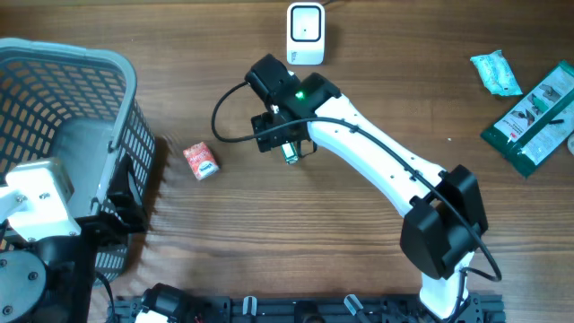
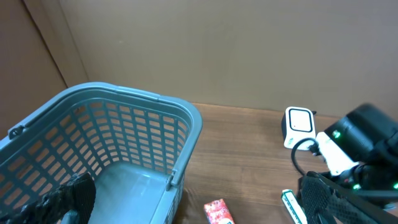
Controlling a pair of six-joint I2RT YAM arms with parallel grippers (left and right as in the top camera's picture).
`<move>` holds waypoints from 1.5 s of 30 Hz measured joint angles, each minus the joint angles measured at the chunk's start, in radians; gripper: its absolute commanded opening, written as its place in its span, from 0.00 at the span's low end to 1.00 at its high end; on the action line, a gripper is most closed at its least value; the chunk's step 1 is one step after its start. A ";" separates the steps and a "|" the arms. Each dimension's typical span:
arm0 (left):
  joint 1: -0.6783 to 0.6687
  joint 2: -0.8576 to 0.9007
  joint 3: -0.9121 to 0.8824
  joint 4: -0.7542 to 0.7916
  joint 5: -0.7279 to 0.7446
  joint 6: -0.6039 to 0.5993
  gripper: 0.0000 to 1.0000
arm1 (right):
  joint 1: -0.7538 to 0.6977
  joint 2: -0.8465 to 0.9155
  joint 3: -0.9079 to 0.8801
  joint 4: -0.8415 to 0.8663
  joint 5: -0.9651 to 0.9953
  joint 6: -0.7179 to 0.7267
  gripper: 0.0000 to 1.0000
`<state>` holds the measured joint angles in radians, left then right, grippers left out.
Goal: Scan the item barcode
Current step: 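Reach the right gripper to the slim green-white box and grasp it, then lift the green-white box and move it toward the scanner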
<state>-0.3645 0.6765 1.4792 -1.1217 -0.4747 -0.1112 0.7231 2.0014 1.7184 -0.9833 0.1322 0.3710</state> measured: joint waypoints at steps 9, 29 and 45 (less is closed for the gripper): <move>0.000 0.000 0.000 -0.001 0.000 0.000 1.00 | 0.000 0.065 -0.228 0.211 0.000 -0.072 0.75; 0.000 0.000 0.000 -0.001 0.000 0.000 1.00 | -0.238 0.063 -0.128 -0.032 0.037 -0.157 1.00; 0.000 0.000 0.000 -0.001 0.000 0.000 1.00 | -0.237 -0.220 -0.103 -0.158 -0.036 -0.087 1.00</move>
<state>-0.3645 0.6765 1.4792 -1.1225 -0.4747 -0.1112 0.4866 1.7817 1.6157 -1.1408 0.0963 0.2836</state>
